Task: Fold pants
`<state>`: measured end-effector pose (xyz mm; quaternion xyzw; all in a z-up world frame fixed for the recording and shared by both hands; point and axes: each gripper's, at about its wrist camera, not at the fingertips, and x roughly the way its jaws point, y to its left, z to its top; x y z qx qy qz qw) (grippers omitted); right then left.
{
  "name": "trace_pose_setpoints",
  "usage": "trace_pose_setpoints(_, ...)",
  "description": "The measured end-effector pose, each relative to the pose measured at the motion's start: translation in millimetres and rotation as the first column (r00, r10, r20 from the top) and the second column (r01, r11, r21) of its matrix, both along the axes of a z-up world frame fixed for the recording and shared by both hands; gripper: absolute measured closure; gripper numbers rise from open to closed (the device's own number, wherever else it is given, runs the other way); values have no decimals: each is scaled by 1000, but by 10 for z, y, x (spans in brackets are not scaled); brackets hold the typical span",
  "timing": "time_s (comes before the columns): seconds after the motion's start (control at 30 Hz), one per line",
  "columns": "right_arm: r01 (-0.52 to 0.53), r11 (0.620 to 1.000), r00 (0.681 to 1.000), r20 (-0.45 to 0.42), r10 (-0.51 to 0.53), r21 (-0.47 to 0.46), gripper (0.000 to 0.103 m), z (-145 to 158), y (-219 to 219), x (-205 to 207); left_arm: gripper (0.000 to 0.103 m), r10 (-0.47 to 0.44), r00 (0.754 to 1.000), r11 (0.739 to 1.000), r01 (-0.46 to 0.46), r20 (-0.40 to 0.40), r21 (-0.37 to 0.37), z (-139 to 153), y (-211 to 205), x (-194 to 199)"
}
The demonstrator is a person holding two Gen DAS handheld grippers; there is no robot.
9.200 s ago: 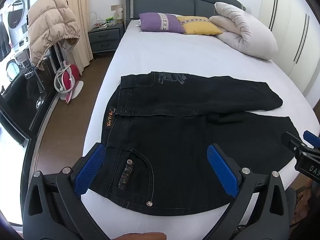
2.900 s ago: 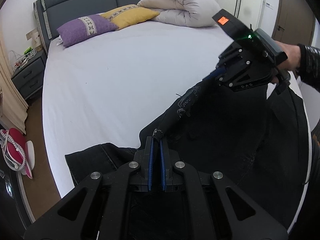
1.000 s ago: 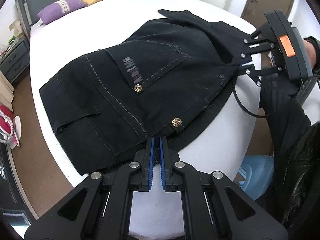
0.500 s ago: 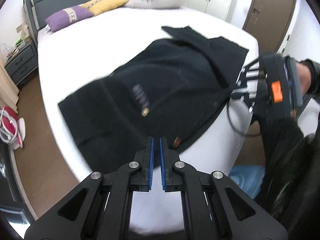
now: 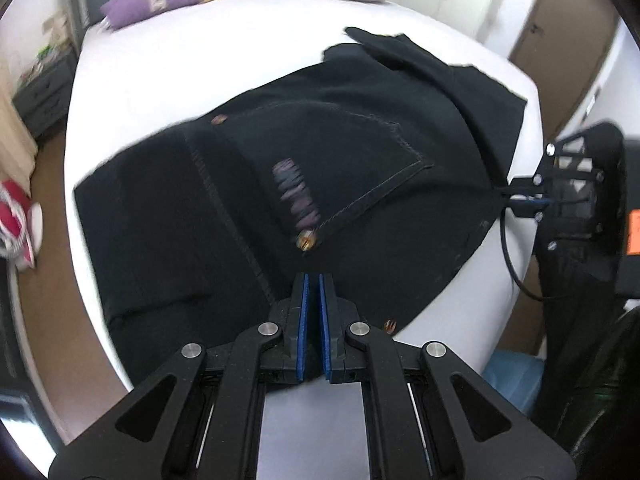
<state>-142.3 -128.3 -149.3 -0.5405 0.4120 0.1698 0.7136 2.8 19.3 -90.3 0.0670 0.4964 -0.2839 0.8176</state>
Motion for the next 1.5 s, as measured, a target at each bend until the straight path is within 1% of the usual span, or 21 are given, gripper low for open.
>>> trace_pose_setpoints(0.1,-7,1000,1000,9,7,-15,95,-37,13,-11,98,7,1000,1000,-7,11,13,18,-19,-18)
trace_pose_setpoints(0.17,2,1000,1000,13,-2,-2,95,-24,0,-14,98,-1,998,1000,0,57,13,142,-96,-46)
trace_pose_setpoints(0.33,47,999,998,39,-48,25,93,-20,-8,-18,98,11,990,996,2,140,-89,441,-499,220)
trace_pose_setpoints(0.4,60,998,997,49,-61,32,92,-16,-1,-24,98,17,992,992,-1,129,-123,412,-690,364)
trace_pose_setpoints(0.5,88,993,994,65,-93,76,87,25,-37,-24,98,13,999,994,-9,39,-105,101,-1012,546)
trace_pose_setpoints(0.53,106,990,991,75,-114,98,79,51,-67,-21,98,14,1000,997,-14,-4,-74,-75,-1126,592)
trace_pose_setpoints(0.57,117,987,988,87,-127,109,62,75,-93,-21,98,21,1000,998,-22,-21,-55,-173,-1171,607)
trace_pose_setpoints(0.67,133,976,983,101,-152,173,32,259,-216,-86,98,92,994,982,-101,-64,-159,-311,-1060,639)
trace_pose_setpoints(0.73,169,943,981,40,-188,287,30,473,-377,-134,98,103,990,975,-120,-94,-187,-340,-1039,694)
trace_pose_setpoints(0.77,199,922,977,7,-213,332,30,550,-459,-123,98,100,991,977,-115,-90,-179,-343,-1072,711)
trace_pose_setpoints(0.8,264,869,963,-65,-261,419,31,690,-625,-70,98,100,991,978,-114,-87,-174,-357,-1093,713)
trace_pose_setpoints(0.87,380,735,923,-178,-341,562,35,916,-961,75,98,107,990,978,-122,-91,-171,-379,-1132,761)
trace_pose_setpoints(0.9,457,619,883,-244,-401,638,36,1046,-1222,213,98,113,989,976,-128,-96,-176,-393,-1151,790)
trace_pose_setpoints(0.97,556,433,805,-329,-494,709,36,1195,-1650,473,98,114,988,975,-131,-100,-178,-417,-1129,767)
trace_pose_setpoints(1.07,610,263,714,-376,-590,747,36,1315,-2059,906,98,113,988,976,-129,-101,-173,-412,-1046,727)
trace_pose_setpoints(1.17,655,185,631,-397,-666,732,36,1327,-2231,1499,98,113,989,977,-128,-97,-171,-417,-980,639)
trace_pose_setpoints(1.2,659,175,615,-390,-686,731,36,1322,-2218,1653,98,113,989,976,-129,-96,-174,-426,-969,629)
trace_pose_setpoints(1.33,690,224,551,-299,-779,688,36,1169,-2169,2431,98,115,988,971,-133,-101,-200,-459,-922,627)
trace_pose_setpoints(1.37,701,220,534,-294,-793,679,36,1089,-2174,2609,98,115,988,969,-134,-103,-206,-467,-915,629)
trace_pose_setpoints(1.4,715,207,511,-297,-807,668,36,1002,-2204,2769,98,115,988,967,-136,-105,-215,-475,-903,635)
trace_pose_setpoints(1.5,778,130,400,-325,-857,614,36,700,-2350,3180,98,115,987,963,-139,-112,-232,-496,-872,628)
